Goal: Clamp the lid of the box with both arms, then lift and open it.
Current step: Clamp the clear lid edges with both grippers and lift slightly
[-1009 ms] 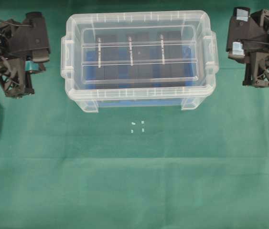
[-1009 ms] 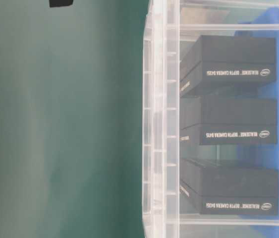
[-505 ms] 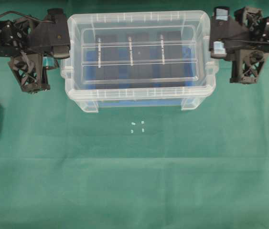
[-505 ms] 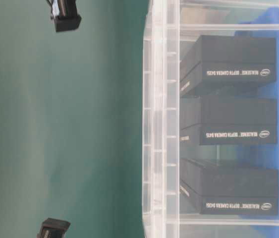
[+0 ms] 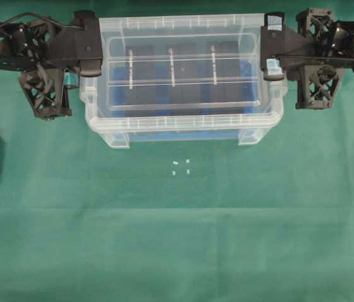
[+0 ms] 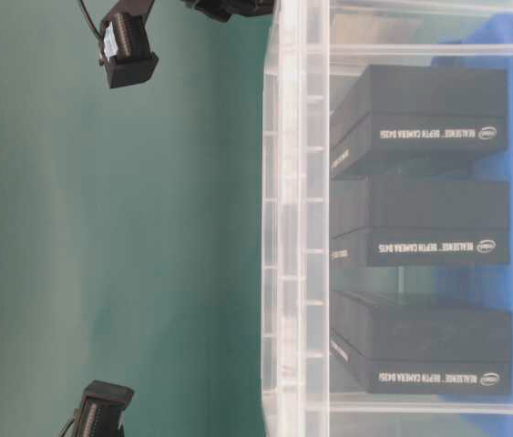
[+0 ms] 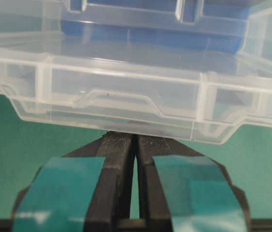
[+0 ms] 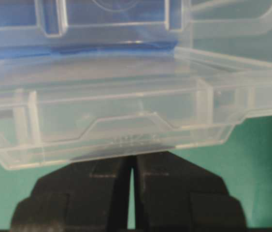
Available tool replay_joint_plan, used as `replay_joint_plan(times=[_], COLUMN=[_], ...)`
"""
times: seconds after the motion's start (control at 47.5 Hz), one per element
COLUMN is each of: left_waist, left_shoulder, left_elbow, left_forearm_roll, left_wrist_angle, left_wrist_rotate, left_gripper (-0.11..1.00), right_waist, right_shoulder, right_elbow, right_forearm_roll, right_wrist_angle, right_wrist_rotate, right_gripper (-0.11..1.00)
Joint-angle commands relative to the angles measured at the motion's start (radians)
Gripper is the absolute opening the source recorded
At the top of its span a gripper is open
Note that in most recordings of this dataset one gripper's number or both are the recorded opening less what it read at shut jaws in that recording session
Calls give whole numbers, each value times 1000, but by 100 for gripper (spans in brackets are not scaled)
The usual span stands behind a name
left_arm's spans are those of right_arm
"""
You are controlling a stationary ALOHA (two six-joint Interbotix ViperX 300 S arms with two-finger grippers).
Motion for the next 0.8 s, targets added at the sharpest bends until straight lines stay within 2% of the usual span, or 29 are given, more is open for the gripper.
replay_joint_plan(times=[0.0, 0.778], left_waist=[-3, -21], left_shoulder=[3, -20], left_elbow=[-34, -58], left_forearm_roll=[-3, -5], left_wrist_angle=[-14, 11], left_wrist_rotate=[0, 2], left_gripper=[1, 1], right_waist=[14, 17], right_shoulder=[2, -28], right_elbow=[-43, -66], right_forearm_roll=[3, 3], right_wrist_angle=[-14, 8], right_wrist_rotate=[8, 17], right_gripper=[0, 0])
